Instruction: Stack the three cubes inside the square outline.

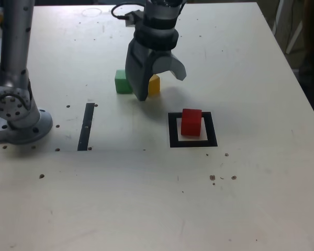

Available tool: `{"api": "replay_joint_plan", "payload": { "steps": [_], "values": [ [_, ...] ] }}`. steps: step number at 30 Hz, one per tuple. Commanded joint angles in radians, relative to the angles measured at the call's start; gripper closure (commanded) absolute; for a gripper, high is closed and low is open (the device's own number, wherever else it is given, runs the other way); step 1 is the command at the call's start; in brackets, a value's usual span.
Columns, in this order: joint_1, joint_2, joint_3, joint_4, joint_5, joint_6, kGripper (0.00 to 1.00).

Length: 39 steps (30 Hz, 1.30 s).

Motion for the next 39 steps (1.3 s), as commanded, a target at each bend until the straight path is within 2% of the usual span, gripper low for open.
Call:
{"api": "replay_joint_plan", "payload": {
  "steps": [1,9,14,20,25,28,39],
  "values": [
    [0.01,0.016,0.0,-0.005,-0.002,0.006,0.02],
    [0.048,0.057,-0.006,-0.027,-0.005,0.031,0.05],
    [0.063,0.075,-0.018,-0.029,-0.007,0.04,0.12],
    [0.07,0.087,-0.025,-0.031,-0.009,0.042,0.31],
    [0.071,0.09,-0.026,-0.049,-0.002,0.043,0.55],
    [0.071,0.09,-0.026,-0.061,0.002,0.044,0.65],
    [0.071,0.093,-0.026,-0.067,0.002,0.05,0.69]
  ]
}}
